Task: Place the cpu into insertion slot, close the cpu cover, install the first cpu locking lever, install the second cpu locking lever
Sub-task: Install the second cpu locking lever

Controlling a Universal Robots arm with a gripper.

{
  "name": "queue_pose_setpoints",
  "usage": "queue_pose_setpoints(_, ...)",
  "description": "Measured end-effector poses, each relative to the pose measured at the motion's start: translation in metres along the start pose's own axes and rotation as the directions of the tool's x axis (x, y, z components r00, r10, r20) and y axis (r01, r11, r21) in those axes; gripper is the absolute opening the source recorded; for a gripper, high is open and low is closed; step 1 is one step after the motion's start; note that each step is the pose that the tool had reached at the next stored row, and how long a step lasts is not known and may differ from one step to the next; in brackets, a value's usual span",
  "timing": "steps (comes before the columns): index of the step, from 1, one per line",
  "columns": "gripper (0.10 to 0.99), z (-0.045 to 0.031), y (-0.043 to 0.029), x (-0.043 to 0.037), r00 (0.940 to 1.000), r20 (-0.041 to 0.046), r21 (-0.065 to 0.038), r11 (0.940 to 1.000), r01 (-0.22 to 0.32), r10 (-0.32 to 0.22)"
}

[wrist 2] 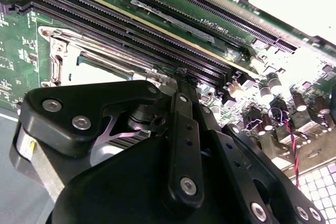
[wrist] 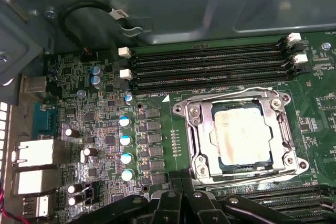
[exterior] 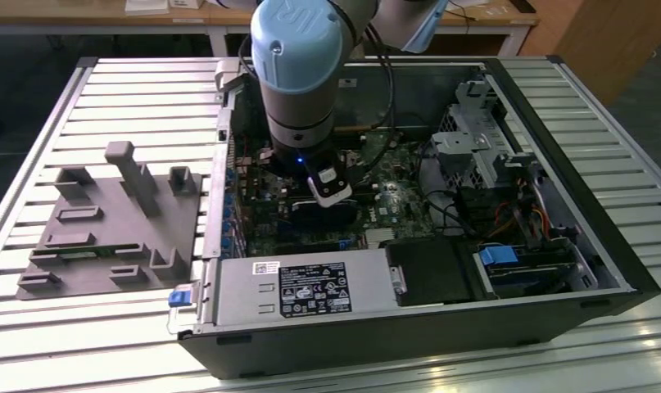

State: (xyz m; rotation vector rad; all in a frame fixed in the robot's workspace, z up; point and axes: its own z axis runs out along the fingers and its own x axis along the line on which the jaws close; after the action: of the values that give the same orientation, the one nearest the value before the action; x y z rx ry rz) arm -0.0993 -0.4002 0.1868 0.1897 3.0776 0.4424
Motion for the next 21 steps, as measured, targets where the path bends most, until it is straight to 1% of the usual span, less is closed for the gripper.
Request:
queue_pose_setpoints(8, 0.106, -0.0055, 0.0016, -0.0001, 1.0000, -0.0001, 0.000, 1.0000, 0.000, 0.000)
queue_pose_setpoints(13, 0.106, -0.0117, 0.0034, -0.0001, 1.0000, 0.0000, 0.000, 1.0000, 0.000, 0.000)
queue_pose_setpoints(15, 0.106, -0.0126, 0.0038, -0.0004, 1.0000, 0.0001, 0.000, 1.0000, 0.000, 0.000)
queue_pose_setpoints(18, 0.106, -0.0125, 0.0042, -0.0038, 1.0000, -0.0001, 0.001, 1.0000, 0.000, 0.000)
queue_pose_setpoints(21, 0.106, -0.0122, 0.0050, -0.0108, 1.0000, -0.0011, 0.002, 1.0000, 0.000, 0.000)
